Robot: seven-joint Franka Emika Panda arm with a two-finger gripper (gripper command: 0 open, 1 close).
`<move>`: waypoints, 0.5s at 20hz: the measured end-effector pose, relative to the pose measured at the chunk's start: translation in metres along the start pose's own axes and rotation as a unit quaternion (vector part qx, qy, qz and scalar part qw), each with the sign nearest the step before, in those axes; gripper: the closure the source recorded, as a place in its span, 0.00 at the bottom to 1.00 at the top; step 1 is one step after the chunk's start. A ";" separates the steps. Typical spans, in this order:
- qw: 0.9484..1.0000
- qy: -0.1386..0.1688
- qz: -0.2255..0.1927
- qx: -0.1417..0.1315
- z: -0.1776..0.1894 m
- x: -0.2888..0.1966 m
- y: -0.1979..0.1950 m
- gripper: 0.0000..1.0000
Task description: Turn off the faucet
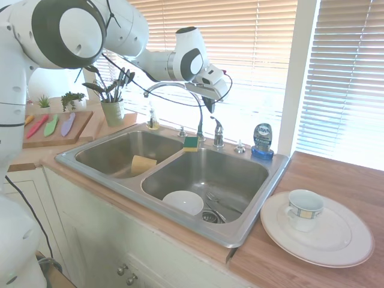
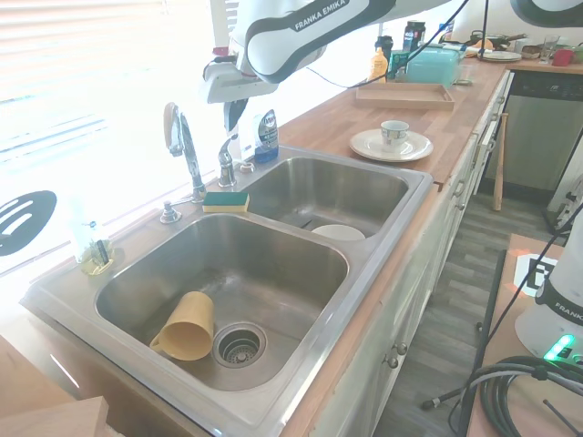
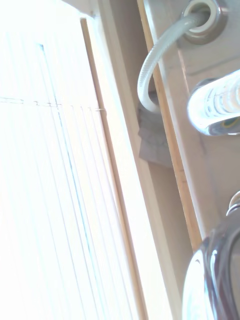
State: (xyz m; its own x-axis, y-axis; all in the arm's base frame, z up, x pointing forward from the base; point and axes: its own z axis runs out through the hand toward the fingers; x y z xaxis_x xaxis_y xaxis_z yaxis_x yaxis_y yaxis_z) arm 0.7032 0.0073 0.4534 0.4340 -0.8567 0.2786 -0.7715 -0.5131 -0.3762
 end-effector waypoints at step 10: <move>1.000 0.000 0.002 -0.010 0.026 0.006 -0.002 1.00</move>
State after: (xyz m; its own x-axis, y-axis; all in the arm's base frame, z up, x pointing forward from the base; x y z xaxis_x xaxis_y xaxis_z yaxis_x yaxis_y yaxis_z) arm 0.7189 0.0019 0.4330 0.4303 -0.8588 0.2778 -0.7822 -0.5084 -0.3601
